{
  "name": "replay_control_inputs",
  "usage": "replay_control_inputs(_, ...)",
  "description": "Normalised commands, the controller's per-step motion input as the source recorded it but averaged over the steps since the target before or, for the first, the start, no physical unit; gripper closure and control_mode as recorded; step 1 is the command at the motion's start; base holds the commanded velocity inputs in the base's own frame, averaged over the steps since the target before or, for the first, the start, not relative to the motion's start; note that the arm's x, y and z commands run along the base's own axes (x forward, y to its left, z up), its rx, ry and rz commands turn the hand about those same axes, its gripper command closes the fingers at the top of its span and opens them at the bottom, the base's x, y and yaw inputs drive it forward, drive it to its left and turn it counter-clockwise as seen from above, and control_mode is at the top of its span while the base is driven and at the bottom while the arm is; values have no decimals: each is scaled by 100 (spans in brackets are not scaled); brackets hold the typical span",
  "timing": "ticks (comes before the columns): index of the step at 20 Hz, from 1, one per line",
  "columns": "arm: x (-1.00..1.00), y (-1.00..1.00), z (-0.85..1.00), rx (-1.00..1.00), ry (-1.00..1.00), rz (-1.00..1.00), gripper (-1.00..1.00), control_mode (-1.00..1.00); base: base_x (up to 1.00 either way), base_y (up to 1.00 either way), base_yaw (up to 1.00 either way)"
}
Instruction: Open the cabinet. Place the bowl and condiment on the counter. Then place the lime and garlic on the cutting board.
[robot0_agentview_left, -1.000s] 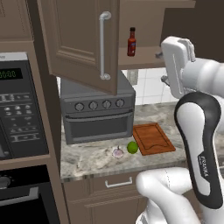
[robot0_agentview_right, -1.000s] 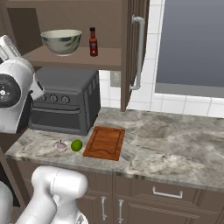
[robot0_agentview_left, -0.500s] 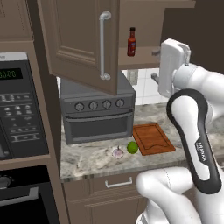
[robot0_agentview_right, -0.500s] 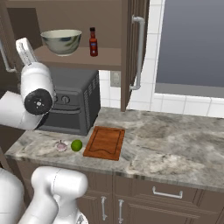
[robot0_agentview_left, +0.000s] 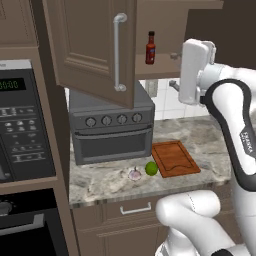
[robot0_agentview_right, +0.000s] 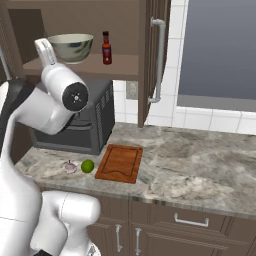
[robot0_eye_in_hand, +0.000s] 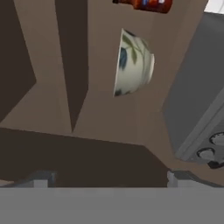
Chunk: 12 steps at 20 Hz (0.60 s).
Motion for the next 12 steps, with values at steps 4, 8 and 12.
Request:
replay_control_inputs(4, 36, 5, 0, 0, 5, 15, -100, -100, 0, 0, 0)
replay_control_inputs(8, 36, 33, -7, 0, 1, 13, -100, -100, 0, 0, 0)
replay_control_inputs(12, 39, 51, -13, 0, 0, 10, -100, -100, 0, 0, 0)
